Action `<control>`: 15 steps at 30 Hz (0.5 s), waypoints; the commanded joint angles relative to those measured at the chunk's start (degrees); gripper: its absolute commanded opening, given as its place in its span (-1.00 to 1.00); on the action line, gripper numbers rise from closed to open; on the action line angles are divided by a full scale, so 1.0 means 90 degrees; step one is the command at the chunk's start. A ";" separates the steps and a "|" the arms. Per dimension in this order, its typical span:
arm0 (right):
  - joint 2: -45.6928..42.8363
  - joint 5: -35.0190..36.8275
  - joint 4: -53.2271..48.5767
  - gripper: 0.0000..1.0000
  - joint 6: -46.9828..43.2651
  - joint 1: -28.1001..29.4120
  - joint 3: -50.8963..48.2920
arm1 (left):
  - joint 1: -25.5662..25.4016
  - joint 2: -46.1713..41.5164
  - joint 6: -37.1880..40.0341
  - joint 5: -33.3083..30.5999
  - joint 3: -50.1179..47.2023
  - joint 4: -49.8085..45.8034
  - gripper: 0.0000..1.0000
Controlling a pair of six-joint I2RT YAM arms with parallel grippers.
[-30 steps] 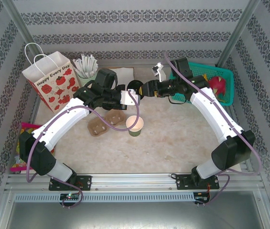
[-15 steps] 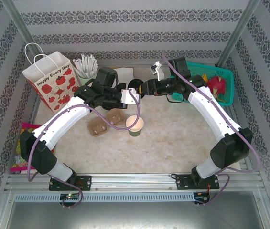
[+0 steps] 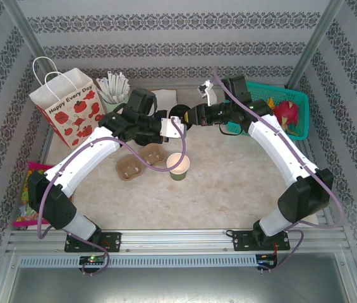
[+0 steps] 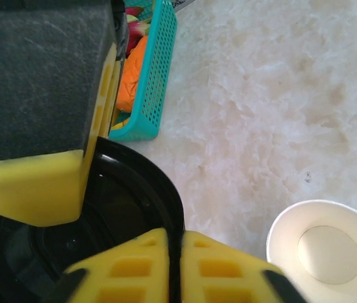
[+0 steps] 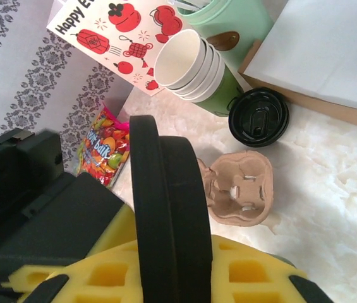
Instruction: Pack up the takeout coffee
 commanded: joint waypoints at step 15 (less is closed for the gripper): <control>-0.1422 0.2635 0.0715 -1.00 -0.3491 0.0329 -0.0783 | 0.0440 -0.1812 -0.4060 0.0864 -0.2102 0.3361 0.99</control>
